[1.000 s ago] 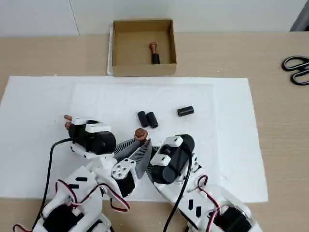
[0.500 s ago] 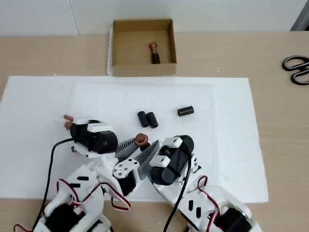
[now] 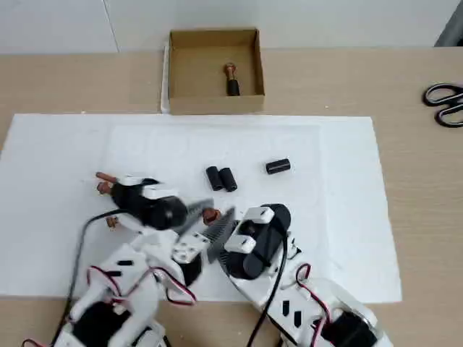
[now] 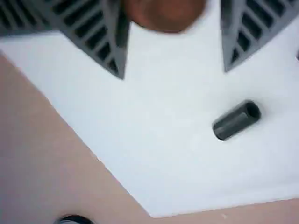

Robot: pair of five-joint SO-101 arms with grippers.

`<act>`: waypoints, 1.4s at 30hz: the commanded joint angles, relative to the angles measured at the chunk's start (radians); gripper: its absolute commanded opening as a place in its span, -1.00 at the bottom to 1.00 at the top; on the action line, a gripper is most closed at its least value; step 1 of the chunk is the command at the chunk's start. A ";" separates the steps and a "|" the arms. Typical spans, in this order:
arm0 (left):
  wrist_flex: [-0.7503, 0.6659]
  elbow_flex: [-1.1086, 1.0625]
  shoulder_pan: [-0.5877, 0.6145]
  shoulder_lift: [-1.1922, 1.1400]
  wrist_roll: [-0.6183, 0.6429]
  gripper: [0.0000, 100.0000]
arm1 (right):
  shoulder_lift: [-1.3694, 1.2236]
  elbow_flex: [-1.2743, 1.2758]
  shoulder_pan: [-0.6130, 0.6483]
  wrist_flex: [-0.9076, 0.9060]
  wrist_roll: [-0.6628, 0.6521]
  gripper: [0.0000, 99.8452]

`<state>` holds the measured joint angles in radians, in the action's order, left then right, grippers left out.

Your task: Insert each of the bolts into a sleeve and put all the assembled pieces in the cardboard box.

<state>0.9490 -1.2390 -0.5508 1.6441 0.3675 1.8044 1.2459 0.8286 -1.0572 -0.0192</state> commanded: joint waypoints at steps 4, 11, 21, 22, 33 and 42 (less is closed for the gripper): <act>-0.025 0.033 0.029 -0.012 -0.031 -0.75 | 0.008 -0.031 -0.005 0.035 -0.008 -0.99; -0.023 0.127 0.029 -0.012 -0.005 -0.75 | 0.008 -0.025 -0.005 0.035 -0.006 -0.99; -0.026 0.189 0.075 -0.014 0.051 -0.75 | 0.008 0.029 -0.107 0.070 -0.006 -0.99; -0.037 0.185 0.100 -0.014 0.051 -0.75 | 0.008 0.040 -0.120 0.084 -0.006 -0.99; -0.077 0.318 0.272 -0.400 0.101 -0.75 | 0.007 0.227 -0.321 0.251 -0.006 -0.99; -0.206 0.584 0.339 -0.905 0.146 -0.75 | 0.007 0.275 -0.536 0.283 -0.006 -0.99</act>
<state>0.8109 -0.7664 -0.2409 0.8784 0.5086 1.8044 1.5282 0.3514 -0.8132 -0.0192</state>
